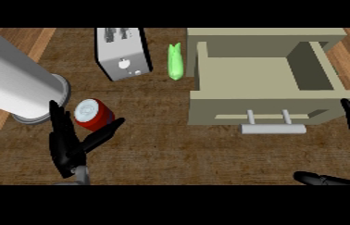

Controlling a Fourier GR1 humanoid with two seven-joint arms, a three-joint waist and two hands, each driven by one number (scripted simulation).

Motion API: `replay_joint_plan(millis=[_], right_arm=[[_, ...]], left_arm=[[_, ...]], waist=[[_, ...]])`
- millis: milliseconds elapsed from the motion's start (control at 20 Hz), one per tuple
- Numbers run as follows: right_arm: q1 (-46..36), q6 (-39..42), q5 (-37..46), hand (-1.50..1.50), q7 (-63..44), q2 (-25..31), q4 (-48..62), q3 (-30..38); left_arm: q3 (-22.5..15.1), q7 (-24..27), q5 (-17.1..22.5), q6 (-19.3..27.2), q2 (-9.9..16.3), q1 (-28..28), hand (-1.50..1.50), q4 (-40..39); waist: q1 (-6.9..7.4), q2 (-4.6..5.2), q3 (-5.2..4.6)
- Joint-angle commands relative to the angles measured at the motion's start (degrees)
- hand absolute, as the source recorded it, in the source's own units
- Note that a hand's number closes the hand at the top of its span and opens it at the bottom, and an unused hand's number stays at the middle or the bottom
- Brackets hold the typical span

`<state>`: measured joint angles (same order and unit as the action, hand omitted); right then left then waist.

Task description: Pick up the can, place it into the drawer and close the drawer

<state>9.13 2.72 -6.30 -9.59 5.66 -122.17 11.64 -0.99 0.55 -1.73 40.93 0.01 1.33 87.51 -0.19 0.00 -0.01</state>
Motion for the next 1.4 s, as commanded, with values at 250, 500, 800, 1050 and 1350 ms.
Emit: replay_joint_plan(millis=[250,500,800,1050,1350], right_arm=[[1.6,1.2,-1.2,-1.5,-3.7,-0.3,-6.0,1.4],[0.7,2.5,-1.7,-1.5,-1.8,-0.2,-2.7,3.6],[1.1,2.6,-1.6,-1.5,-5.3,0.2,-6.3,4.1],[1.1,4.2,-3.4,-1.5,-6.6,0.5,-7.7,5.6],[-3.3,2.8,-2.3,-1.5,-5.9,0.0,-2.8,5.3]], left_arm=[[4.1,13.8,10.1,-3.3,0.0,1.0,-1.5,-11.1],[8.4,15.0,11.0,-4.4,0.9,-3.6,-1.5,-18.0],[12.2,23.4,16.9,-8.7,1.4,-5.4,-1.5,-28.0],[14.8,28.9,19.6,-11.2,1.6,-10.2,-1.5,-38.0],[19.7,36.2,21.9,-16.0,4.6,-19.5,-1.5,-53.4]], waist=[[0.02,-0.03,-0.01],[0.01,-0.01,0.01],[-0.02,-0.01,0.0],[-0.12,0.01,-0.01],[-0.32,0.15,-0.04]])
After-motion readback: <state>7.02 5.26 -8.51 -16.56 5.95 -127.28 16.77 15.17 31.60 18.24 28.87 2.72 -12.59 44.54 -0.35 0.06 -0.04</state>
